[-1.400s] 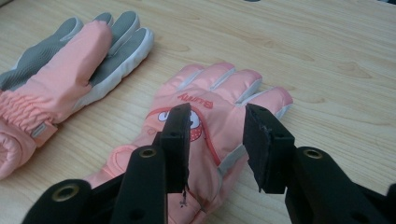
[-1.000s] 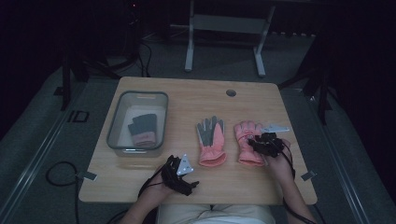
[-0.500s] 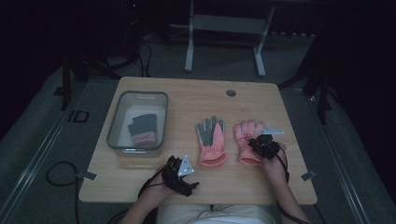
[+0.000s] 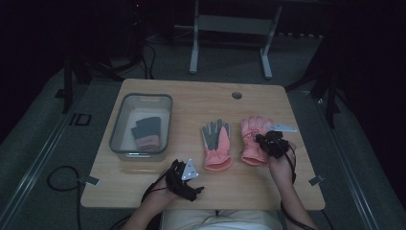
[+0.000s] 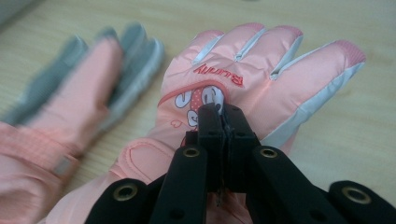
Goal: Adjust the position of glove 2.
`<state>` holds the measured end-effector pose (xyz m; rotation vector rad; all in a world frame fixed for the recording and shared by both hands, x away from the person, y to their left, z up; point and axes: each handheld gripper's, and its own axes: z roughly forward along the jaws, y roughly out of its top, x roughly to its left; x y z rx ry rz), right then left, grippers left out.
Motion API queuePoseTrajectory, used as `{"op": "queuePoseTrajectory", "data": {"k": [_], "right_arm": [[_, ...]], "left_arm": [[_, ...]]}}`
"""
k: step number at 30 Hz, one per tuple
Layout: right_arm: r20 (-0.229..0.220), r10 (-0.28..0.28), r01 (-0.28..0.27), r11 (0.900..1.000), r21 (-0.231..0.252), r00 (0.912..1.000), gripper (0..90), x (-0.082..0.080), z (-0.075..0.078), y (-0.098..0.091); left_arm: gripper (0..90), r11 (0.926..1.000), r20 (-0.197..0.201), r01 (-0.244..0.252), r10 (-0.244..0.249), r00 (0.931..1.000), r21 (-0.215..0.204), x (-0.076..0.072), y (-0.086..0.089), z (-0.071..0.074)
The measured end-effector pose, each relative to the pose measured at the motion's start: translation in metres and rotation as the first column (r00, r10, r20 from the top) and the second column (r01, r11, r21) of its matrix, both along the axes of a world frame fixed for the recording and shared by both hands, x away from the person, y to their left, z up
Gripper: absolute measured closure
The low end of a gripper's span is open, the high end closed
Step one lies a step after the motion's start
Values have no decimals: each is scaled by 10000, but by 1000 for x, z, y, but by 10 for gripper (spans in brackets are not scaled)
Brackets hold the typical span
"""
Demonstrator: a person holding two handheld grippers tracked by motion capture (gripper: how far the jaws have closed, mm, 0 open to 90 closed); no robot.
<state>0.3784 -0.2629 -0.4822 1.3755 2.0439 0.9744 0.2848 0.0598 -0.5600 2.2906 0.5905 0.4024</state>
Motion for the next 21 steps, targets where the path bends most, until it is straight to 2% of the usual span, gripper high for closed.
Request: {"op": "queuePoseTrajectory", "data": {"k": [7, 11, 17, 21], "right_arm": [[692, 175, -192, 9995, 245, 9975, 879, -7, 40, 18], [938, 303, -340, 9987, 382, 9951, 879, -11, 56, 31], [1058, 483, -534, 9975, 461, 9932, 879, -14, 68, 47], [1043, 652, -735, 9943, 777, 9924, 878, -17, 72, 65]], "left_arm": [[79, 10000, 15, -2, 1, 10000, 7, 1, 1, 0], [79, 10000, 9, -6, 6, 10000, -5, 1, 1, 0], [79, 10000, 2, 6, -6, 10000, -19, 0, 1, 0], [79, 10000, 4, 8, -8, 10000, -30, 1, 1, 0]]}}
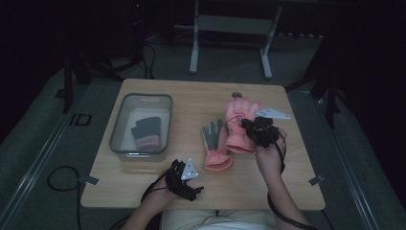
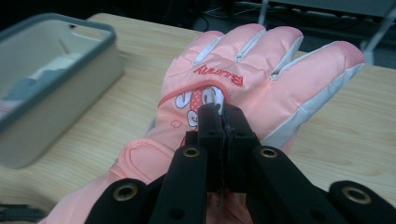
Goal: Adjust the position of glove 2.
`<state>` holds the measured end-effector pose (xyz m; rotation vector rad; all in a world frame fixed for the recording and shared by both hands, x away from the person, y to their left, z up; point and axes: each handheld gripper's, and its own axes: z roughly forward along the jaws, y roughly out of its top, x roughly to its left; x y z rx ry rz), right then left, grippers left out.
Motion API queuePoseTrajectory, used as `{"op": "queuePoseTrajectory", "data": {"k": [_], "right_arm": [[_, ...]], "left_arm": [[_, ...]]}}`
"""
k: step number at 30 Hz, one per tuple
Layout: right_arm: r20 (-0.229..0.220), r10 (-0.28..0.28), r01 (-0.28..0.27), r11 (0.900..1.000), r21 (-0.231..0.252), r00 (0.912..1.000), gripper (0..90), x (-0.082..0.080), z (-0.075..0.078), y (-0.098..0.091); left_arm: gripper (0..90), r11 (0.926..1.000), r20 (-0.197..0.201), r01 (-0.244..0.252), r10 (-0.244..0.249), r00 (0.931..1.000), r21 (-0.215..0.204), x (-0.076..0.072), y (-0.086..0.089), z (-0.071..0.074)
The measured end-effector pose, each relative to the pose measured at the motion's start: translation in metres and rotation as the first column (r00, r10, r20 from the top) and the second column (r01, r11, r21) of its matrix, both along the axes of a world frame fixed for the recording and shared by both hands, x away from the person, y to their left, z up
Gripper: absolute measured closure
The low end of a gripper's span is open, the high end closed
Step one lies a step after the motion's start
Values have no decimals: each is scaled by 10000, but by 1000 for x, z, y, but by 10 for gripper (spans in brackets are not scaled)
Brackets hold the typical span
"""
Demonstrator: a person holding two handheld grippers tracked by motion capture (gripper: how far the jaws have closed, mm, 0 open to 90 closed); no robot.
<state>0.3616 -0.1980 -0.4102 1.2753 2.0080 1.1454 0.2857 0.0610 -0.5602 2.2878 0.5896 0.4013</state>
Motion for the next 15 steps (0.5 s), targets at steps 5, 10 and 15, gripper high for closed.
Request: {"op": "queuePoseTrajectory", "data": {"k": [5, 10, 15], "right_arm": [[-23, 290, -290, 9996, -12, 9996, 878, -3, -4, 21], [-179, 424, -424, 9991, -7, 9989, 877, -4, -11, 37], [-409, 557, -565, 9983, -174, 9976, 877, -2, -23, 50]], "left_arm": [[79, 10000, -11, 6, -6, 10000, 9, 0, 0, 0], [79, 10000, -12, 31, -31, 10000, 12, 0, 1, 0], [79, 10000, 6, 40, -40, 10000, 5, 0, 1, 0]]}}
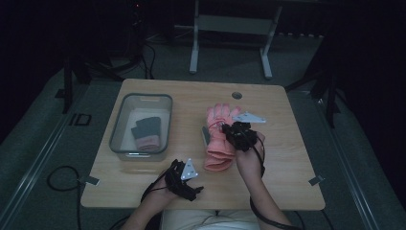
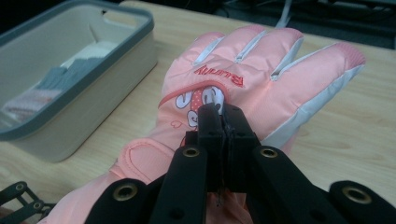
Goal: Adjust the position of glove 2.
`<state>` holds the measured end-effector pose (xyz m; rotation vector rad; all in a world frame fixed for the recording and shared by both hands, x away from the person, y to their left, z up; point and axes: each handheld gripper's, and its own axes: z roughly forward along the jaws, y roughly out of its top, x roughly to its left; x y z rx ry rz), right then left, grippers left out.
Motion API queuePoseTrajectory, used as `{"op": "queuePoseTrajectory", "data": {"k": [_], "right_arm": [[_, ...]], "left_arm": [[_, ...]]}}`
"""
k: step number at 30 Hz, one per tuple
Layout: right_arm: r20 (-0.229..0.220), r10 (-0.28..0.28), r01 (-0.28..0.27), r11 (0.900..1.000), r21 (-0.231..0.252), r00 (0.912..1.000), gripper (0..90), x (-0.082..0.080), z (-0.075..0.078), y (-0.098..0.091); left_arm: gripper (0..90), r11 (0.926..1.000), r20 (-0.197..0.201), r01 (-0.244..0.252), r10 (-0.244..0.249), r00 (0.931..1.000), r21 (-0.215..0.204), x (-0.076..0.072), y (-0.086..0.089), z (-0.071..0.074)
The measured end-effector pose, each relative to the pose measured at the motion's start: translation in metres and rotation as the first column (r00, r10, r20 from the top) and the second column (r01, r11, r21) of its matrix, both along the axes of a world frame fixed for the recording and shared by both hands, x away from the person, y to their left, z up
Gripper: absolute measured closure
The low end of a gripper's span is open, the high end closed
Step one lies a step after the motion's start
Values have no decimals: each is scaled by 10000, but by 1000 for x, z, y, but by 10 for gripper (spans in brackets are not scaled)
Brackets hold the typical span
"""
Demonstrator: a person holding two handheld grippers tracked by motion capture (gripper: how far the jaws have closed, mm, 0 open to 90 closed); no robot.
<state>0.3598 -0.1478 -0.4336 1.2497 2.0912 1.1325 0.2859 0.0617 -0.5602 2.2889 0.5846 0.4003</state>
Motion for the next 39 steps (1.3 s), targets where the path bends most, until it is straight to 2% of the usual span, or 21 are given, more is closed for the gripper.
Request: {"op": "queuePoseTrajectory", "data": {"k": [4, 9, 15, 18, 22, 28, 34, 39], "right_arm": [[-262, 302, -311, 9989, -355, 9992, 877, 5, -14, 6], [-572, 521, -543, 9978, -383, 9970, 876, 10, -25, 8], [-1018, 353, -433, 9960, -780, 9942, 874, 17, -47, 11], [-1153, 303, -395, 9962, -781, 9929, 874, 18, -53, 10], [-1100, 238, -340, 9952, -919, 9937, 874, 16, -54, 6], [-1098, -19, -76, 9963, -861, 9940, 860, 13, -55, -9], [-1078, 147, -220, 9976, -663, 9941, 750, 14, -52, -9], [-869, 421, -463, 9978, -466, 9953, 658, 10, -42, -10]], "left_arm": [[79, 10000, -18, 11, -11, 10000, -8, 0, 0, 0], [79, 10000, -4, 14, -14, 10000, 13, 0, 0, 0], [79, 10000, -30, 28, -28, 10000, 6, 0, 0, 0], [79, 10000, -16, 43, -43, 10000, 48, 0, 0, 0], [79, 10000, -24, 44, -44, 10000, 63, 0, 0, 0], [79, 10000, -30, 10, -10, 10000, 51, 0, -1, 0], [79, 10000, -14, -7, 7, 10000, 53, 0, -1, 0], [79, 10000, -99, -62, 63, 9999, 25, 0, 0, 1]]}}
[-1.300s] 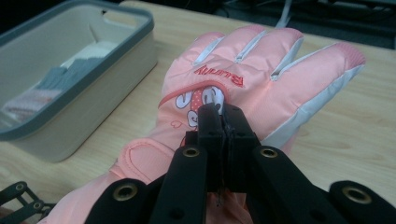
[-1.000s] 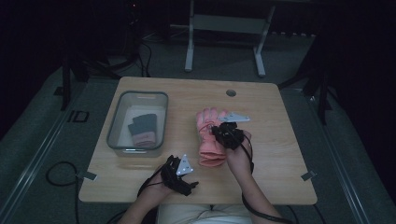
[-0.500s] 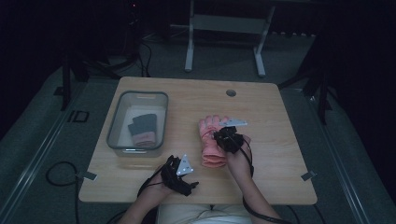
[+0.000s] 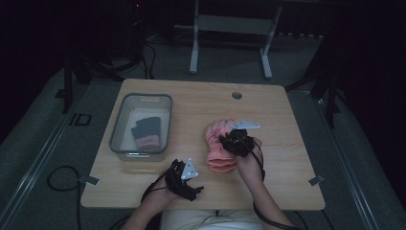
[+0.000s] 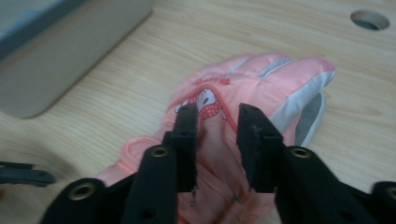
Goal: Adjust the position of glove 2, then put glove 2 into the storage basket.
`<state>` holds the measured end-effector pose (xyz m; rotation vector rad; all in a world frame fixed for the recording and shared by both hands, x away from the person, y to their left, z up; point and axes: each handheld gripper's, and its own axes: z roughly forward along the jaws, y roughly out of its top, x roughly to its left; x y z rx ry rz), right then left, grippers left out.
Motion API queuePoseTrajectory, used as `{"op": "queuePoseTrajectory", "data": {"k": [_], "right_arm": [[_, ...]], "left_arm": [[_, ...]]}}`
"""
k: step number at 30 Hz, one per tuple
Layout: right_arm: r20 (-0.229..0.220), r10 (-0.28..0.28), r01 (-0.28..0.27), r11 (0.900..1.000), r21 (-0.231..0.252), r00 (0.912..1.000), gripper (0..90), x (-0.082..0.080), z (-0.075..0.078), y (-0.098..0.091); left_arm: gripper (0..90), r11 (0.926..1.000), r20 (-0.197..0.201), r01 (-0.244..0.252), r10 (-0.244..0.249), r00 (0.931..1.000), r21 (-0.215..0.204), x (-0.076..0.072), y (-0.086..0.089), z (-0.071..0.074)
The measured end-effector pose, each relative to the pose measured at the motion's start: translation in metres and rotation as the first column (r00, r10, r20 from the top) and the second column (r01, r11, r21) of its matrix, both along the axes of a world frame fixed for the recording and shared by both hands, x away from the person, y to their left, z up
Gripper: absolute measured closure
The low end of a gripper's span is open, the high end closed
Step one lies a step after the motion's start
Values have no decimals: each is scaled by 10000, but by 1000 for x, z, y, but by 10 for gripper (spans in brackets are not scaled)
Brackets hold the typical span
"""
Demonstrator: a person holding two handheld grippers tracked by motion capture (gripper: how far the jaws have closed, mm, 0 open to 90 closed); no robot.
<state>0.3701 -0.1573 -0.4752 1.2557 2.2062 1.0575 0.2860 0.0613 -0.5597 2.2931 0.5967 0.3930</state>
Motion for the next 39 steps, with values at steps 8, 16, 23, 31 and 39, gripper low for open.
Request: {"op": "queuePoseTrajectory", "data": {"k": [8, 16, 23, 31, 39], "right_arm": [[543, 378, -389, 9991, 190, 9978, 596, -6, 29, -23], [957, 383, -381, 9993, -38, 9947, 592, 1, 44, -36], [962, 603, -611, 9981, 47, 9935, 591, 9, 41, -33], [381, 778, -793, 9960, 408, 9962, 553, 14, 20, -26], [-462, 500, -493, 9986, 167, 9977, 502, 25, -7, -25]], "left_arm": [[80, 9993, 153, -162, 168, 9997, -347, -2, -4, 19], [94, 9810, 459, -716, 811, 9957, -1801, 6, 0, 67], [122, 9740, 414, -1478, 1570, 9867, -1715, 41, -5, 108], [145, 9644, 173, -2201, 2250, 9742, -1464, 87, -23, 109], [163, 9534, -855, -2706, 2610, 9616, -1334, 112, -30, 86]]}}
